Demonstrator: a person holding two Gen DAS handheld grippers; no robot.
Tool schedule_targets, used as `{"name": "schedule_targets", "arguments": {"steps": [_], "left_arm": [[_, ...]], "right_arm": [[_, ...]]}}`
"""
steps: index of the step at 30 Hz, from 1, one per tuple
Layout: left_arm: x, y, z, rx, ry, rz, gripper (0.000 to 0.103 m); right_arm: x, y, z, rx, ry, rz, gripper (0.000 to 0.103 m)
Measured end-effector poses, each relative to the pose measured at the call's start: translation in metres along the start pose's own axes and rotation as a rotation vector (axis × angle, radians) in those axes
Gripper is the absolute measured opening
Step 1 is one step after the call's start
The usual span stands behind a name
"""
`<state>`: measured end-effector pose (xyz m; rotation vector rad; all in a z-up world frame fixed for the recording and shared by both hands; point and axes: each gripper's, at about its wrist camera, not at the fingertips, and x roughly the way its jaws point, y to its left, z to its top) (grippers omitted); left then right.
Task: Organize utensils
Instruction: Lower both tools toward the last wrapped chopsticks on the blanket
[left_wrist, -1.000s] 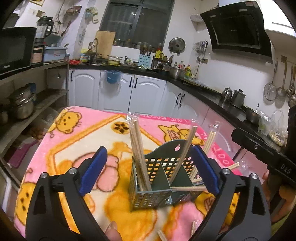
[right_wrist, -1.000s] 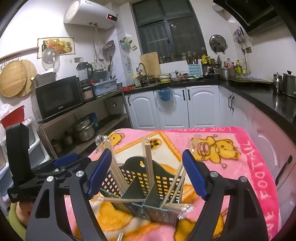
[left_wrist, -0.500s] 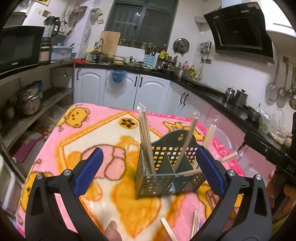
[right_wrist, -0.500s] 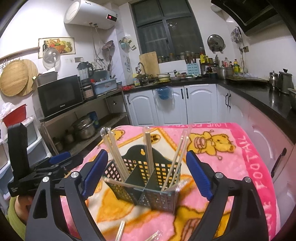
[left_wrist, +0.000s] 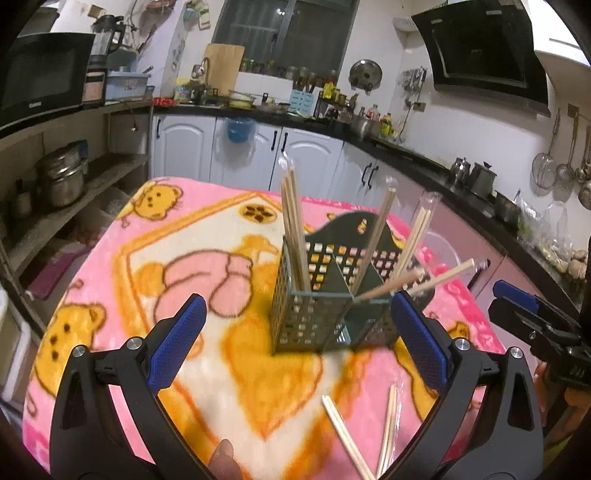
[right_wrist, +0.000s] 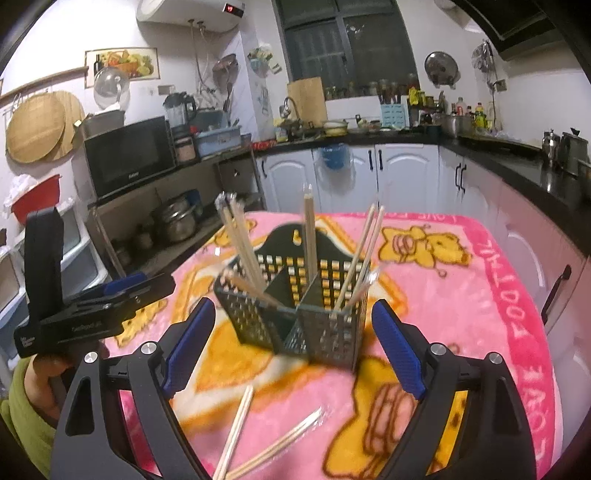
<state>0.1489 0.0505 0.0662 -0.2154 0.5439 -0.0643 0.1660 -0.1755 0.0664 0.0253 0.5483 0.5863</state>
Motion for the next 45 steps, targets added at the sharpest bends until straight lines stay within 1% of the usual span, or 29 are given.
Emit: {"name": "schedule_targets", "arguments": {"steps": [11,16,18,20,22,23,26,30,32,35,39,41,43,45], "left_arm": [[0.005,-0.003,-0.024,-0.001,0.065,-0.009,0.092],[0.008,-0.003,-0.031,0.007,0.088,-0.013,0.092],[0.009,-0.003,-0.034,0.008,0.095,-0.012,0.092],[0.011,-0.003,-0.037,0.008,0.101,-0.016,0.092],[0.014,-0.003,-0.040,0.008,0.114,-0.017,0.092],[0.015,-0.002,-0.042,0.003,0.121,-0.022,0.091],[0.023,0.000,-0.048,-0.008,0.152,-0.033,0.078],[0.036,0.004,-0.059,-0.044,0.220,-0.063,0.064],[0.043,0.005,-0.066,-0.055,0.257,-0.081,0.060],[0.052,0.004,-0.076,-0.070,0.304,-0.103,0.051],[0.063,0.002,-0.085,-0.089,0.359,-0.136,0.046],[0.067,0.001,-0.088,-0.097,0.378,-0.155,0.044],[0.072,-0.001,-0.090,-0.096,0.396,-0.164,0.043],[0.077,-0.004,-0.092,-0.092,0.412,-0.172,0.038]], "right_arm": [[0.014,-0.002,-0.032,0.018,0.105,0.006,0.084],[0.026,-0.003,-0.049,0.028,0.175,0.012,0.084],[0.029,-0.003,-0.054,0.031,0.196,0.016,0.081],[0.033,-0.002,-0.059,0.037,0.222,0.021,0.076],[0.037,-0.003,-0.064,0.044,0.247,0.032,0.073],[0.039,-0.004,-0.066,0.049,0.257,0.034,0.072],[0.047,-0.008,-0.073,0.075,0.294,0.049,0.066],[0.058,-0.016,-0.081,0.113,0.337,0.046,0.060],[0.063,-0.020,-0.083,0.132,0.354,0.052,0.057],[0.070,-0.025,-0.085,0.148,0.369,0.055,0.053],[0.080,-0.032,-0.088,0.179,0.393,0.062,0.051],[0.086,-0.036,-0.090,0.201,0.411,0.066,0.047],[0.090,-0.039,-0.091,0.227,0.422,0.083,0.045],[0.095,-0.042,-0.092,0.245,0.430,0.095,0.045]]}}
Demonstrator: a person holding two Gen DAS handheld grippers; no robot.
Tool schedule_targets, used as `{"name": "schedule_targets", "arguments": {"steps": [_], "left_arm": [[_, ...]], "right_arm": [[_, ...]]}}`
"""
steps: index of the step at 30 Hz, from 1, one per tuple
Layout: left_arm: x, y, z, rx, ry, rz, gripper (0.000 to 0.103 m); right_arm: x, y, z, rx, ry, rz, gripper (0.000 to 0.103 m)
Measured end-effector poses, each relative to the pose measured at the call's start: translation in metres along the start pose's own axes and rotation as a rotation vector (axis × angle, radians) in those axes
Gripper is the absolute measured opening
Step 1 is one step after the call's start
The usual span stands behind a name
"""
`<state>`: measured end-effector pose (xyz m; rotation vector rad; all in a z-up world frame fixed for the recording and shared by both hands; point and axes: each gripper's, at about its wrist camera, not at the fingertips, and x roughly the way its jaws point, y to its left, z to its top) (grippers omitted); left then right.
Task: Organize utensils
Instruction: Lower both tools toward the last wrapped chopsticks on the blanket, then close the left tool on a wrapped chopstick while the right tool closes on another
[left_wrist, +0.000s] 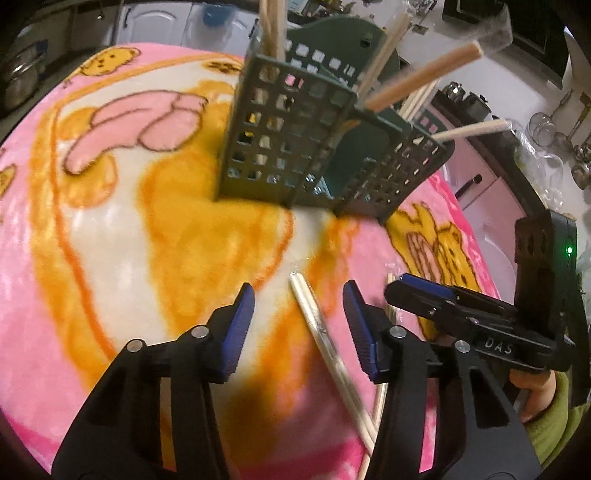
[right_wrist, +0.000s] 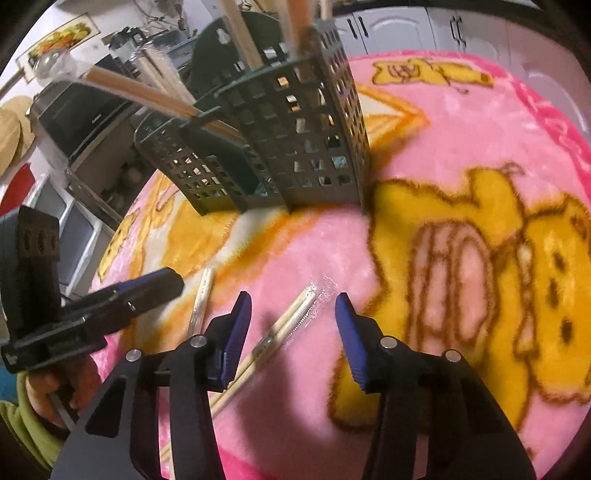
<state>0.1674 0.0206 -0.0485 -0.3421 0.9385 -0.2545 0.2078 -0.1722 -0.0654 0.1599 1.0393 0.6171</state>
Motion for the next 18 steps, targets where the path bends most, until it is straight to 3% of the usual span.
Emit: {"name": "schedule_targets", "arguments": {"steps": [9,13,14,18], "left_arm": [[0.024,-0.008,0.009,-0.002,0.047,0.007,0.032],[0.033,-0.008,0.016,0.001,0.049,0.034,0.021],[0.034,-0.008,0.017,0.002,0.048,0.041,0.013],[0.036,-0.003,0.020,-0.002,0.041,0.050,0.006]], "right_arm": [[0.007,-0.009,0.011,0.031,0.006,0.026,0.037],[0.008,-0.012,0.012,0.024,0.002,0.008,0.017],[0.008,-0.013,0.013,0.029,-0.001,0.013,0.012],[0.002,-0.014,0.014,0.027,-0.029,0.031,0.006]]}}
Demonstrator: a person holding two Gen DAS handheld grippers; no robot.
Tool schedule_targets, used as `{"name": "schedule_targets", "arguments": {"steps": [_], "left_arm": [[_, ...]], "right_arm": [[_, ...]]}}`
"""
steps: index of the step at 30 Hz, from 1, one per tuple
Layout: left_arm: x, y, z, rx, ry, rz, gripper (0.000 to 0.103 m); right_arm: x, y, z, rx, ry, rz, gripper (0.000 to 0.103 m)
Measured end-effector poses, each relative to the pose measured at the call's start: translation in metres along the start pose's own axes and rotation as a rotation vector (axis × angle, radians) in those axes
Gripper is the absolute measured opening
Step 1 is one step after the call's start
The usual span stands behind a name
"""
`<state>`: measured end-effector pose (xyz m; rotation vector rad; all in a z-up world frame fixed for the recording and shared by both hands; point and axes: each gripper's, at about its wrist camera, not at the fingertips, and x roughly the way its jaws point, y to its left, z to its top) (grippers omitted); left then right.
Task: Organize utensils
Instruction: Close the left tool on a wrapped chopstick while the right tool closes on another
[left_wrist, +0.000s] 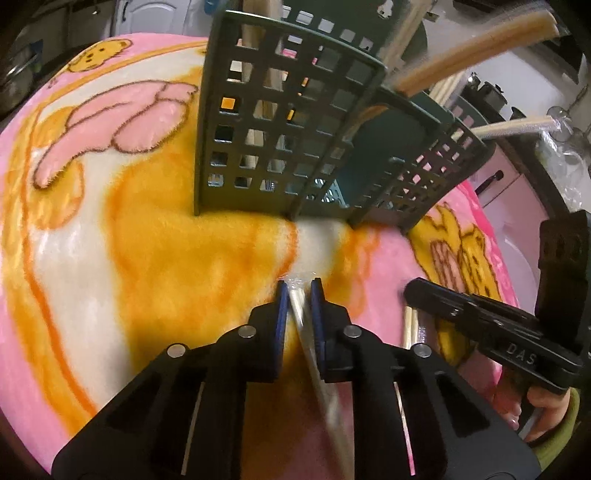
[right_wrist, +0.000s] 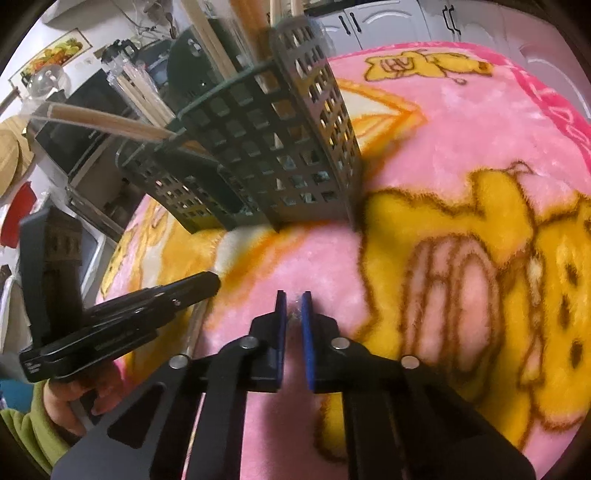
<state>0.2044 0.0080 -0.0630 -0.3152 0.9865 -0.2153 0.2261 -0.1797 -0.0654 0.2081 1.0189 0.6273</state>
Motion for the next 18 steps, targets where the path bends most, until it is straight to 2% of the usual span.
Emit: {"name": "schedule_targets", "arguments": {"steps": [4,10,18], "left_arm": [[-0.008,0.003,0.002,-0.014,-0.023,-0.012,0.004],[-0.042,0.006,0.009,-0.026,-0.098,-0.051,0.004],[-0.107,-0.006,0.029,0.010,-0.278,-0.068,0.003]], "right_arm": [[-0.017,0.012,0.003,-0.041,-0.056,0.014,0.005],[-0.045,0.035,0.011,-0.120,-0.139,0.024,0.004],[-0.089,0.071,0.025,-0.236,-0.256,0.042,0.003]]}}
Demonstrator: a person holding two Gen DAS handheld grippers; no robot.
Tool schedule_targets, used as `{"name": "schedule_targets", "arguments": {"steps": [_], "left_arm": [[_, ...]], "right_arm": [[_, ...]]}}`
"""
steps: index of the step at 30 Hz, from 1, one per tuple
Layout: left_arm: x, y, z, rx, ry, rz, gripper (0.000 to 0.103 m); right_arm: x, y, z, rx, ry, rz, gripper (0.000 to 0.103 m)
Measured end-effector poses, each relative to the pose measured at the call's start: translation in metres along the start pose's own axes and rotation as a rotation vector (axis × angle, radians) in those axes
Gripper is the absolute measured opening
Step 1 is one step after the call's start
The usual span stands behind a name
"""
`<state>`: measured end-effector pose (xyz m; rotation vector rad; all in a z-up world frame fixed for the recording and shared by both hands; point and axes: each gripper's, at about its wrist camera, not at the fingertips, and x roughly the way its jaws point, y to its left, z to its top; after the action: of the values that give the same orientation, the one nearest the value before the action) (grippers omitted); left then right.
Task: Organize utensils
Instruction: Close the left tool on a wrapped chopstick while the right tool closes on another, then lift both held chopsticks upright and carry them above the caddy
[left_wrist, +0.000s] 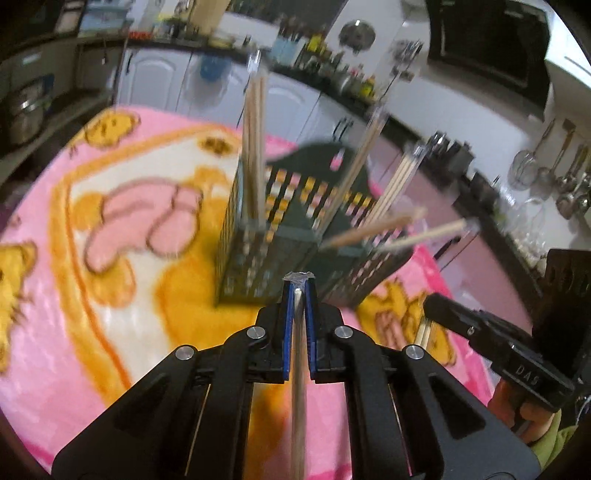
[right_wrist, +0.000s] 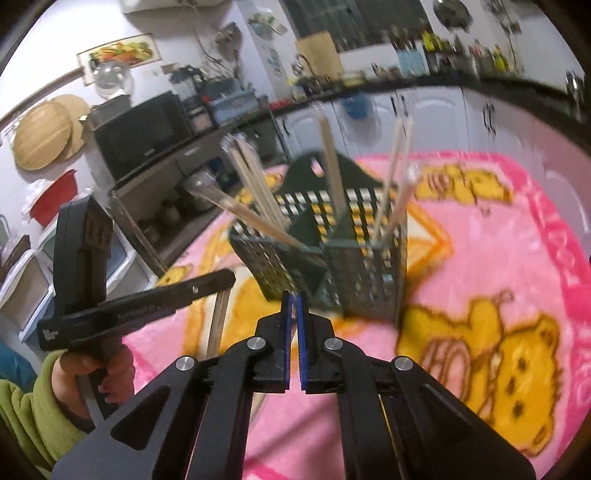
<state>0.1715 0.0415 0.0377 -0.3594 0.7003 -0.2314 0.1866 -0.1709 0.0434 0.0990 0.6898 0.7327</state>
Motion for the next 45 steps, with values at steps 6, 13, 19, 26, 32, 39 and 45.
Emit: {"name": "schedule_targets", "arguments": {"steps": [6,13,19,26,32,39,45], "left_arm": [[-0.026,-0.013,0.023,0.035,-0.096,-0.006,0.003],[-0.044,-0.021,0.040,0.066,-0.153,-0.009,0.003],[-0.053,-0.028,0.049,0.087,-0.185,-0.013,0.003],[-0.063,-0.036,0.066,0.110,-0.234,-0.019,0.003],[-0.073,-0.045,0.083,0.136,-0.284,-0.019,0.003],[-0.081,-0.050,0.108,0.149,-0.343,0.000,0.003],[-0.083,-0.054,0.128,0.155,-0.378,0.006,0.003]], "right_arm": [[-0.016,0.014,0.016,-0.061,-0.046,0.013,0.003],[-0.029,0.026,0.028,-0.099,-0.097,0.018,0.002],[-0.039,0.035,0.041,-0.127,-0.142,0.015,0.002],[-0.052,0.038,0.058,-0.145,-0.199,0.011,0.002],[-0.066,0.040,0.075,-0.160,-0.264,0.016,0.002],[-0.075,0.041,0.093,-0.161,-0.316,0.013,0.002],[-0.084,0.040,0.110,-0.162,-0.367,0.004,0.002]]}}
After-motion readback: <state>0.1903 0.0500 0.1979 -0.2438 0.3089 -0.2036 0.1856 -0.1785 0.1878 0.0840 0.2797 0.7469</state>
